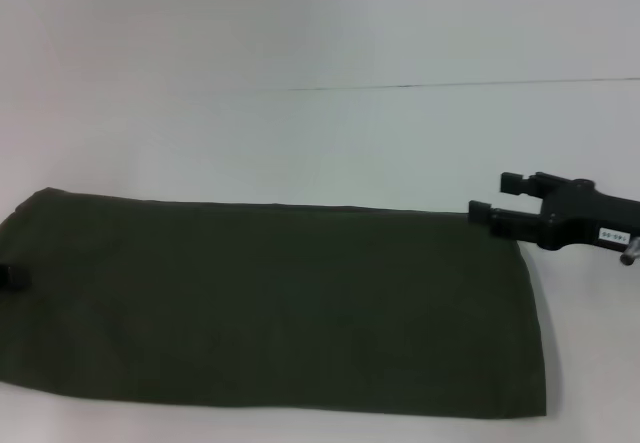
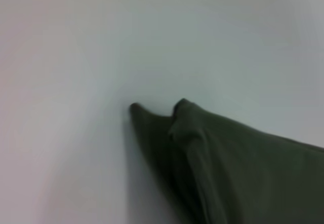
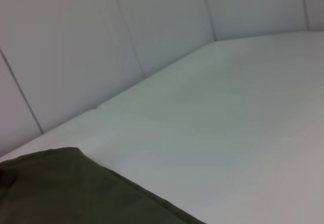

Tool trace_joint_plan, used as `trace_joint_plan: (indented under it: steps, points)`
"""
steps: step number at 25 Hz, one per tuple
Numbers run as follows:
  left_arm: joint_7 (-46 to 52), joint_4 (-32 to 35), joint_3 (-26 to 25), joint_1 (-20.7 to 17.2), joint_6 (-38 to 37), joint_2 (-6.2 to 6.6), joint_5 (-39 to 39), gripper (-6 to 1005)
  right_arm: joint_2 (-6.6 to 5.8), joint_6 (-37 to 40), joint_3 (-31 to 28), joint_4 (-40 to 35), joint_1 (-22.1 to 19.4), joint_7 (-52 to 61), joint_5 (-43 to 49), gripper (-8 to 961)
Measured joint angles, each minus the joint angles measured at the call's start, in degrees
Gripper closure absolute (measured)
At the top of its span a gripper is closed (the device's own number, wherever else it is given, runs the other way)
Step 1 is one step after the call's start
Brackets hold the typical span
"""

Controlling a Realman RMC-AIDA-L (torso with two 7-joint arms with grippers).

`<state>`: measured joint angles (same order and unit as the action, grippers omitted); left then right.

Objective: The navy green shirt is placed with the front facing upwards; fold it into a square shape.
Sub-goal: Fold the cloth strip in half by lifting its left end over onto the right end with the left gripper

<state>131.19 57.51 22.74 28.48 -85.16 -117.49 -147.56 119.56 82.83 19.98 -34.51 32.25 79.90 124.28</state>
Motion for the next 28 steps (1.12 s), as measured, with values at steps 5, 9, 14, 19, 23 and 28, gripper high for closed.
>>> trace_joint_plan:
  steps: [5, 9, 14, 19, 23, 28]
  points:
    - [-1.0, 1.9, 0.0, 0.6, -9.6, -0.45, 8.9, 937, 0.06, 0.5, 2.2, 2.8, 0.4, -3.4, -0.3, 98]
    - [-1.3, 2.3, 1.7, 1.4, -14.4, -1.53, 16.2, 938, 0.14, 0.4, 5.4, 6.1, 1.1, -6.5, -0.6, 98]
    - [-1.3, 2.1, 5.3, 2.7, -17.9, -3.5, 23.7, 940, 0.49, -1.4, 8.8, 10.8, 2.6, -10.0, -0.6, 97]
    - [-1.0, 1.9, 10.4, 4.4, -17.3, -6.5, 27.3, 941, 0.54, -3.0, 10.2, 13.8, 3.7, -11.5, -0.6, 97]
    - [-1.0, -2.0, 17.0, 5.6, -14.3, -6.87, 31.6, 942, 0.59, -3.1, 10.2, 14.4, 3.8, -11.8, -0.6, 97]
    - [-1.3, -5.6, 22.0, 5.4, -7.8, -6.85, 35.4, 943, 0.28, -2.9, 9.8, 14.0, 2.7, -11.6, -0.6, 97]
